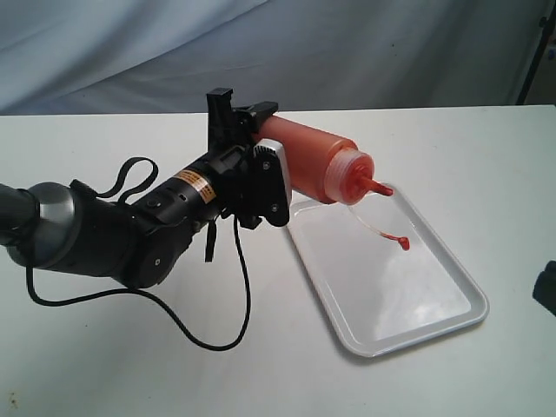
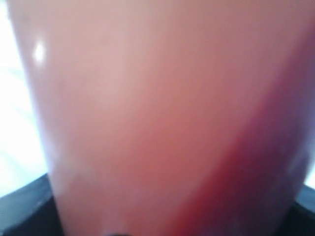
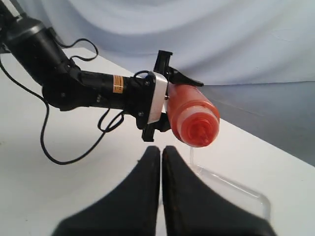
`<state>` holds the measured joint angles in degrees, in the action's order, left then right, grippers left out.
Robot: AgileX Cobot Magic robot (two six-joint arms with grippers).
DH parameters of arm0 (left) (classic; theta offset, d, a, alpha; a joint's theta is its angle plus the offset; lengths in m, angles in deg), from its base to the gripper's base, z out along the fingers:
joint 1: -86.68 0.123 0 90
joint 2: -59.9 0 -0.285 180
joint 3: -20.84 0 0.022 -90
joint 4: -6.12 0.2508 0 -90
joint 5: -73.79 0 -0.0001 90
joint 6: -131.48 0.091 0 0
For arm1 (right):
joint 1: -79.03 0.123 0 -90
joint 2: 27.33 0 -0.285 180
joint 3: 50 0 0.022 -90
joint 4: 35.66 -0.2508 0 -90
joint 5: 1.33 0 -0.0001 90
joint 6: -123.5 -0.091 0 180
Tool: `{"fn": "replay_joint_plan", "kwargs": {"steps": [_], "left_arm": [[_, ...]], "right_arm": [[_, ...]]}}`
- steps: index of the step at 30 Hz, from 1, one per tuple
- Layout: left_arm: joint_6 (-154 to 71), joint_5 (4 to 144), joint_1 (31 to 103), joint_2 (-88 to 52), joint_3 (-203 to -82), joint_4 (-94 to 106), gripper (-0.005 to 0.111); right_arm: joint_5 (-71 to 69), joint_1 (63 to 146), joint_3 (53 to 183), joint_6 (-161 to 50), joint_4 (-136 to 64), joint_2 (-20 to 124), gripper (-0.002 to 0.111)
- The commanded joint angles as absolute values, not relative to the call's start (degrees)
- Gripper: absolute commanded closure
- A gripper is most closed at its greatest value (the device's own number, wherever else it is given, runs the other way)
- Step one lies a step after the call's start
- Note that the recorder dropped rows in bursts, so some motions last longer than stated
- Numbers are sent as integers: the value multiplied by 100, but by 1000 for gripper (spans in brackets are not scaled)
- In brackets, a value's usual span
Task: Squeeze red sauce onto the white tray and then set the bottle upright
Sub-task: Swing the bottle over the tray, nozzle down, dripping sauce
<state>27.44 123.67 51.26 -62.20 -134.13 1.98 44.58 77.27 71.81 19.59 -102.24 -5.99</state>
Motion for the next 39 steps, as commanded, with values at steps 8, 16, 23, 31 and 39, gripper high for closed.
{"fn": "replay_joint_plan", "kwargs": {"steps": [8, 16, 23, 31, 39], "left_arm": [[3151, 12772, 5117, -6135, -13497, 70, 107], [3170, 12772, 5117, -6135, -13497, 70, 107], [3170, 12772, 5117, -6135, -13497, 70, 107], [3167, 12793, 5117, -6135, -13497, 70, 107], [4306, 12889, 5117, -6135, -13497, 70, 107]], "right_arm": [[3920, 7741, 7228, 2249, -9793, -573, 10], [3943, 7795, 7228, 2117, -9836, -573, 3], [3863, 7795, 7228, 2117, -9967, -573, 3], [3381, 7795, 7112, 1868, -10180, -573, 3], [3218, 7795, 6658, 1842, -10294, -573, 3]]}}
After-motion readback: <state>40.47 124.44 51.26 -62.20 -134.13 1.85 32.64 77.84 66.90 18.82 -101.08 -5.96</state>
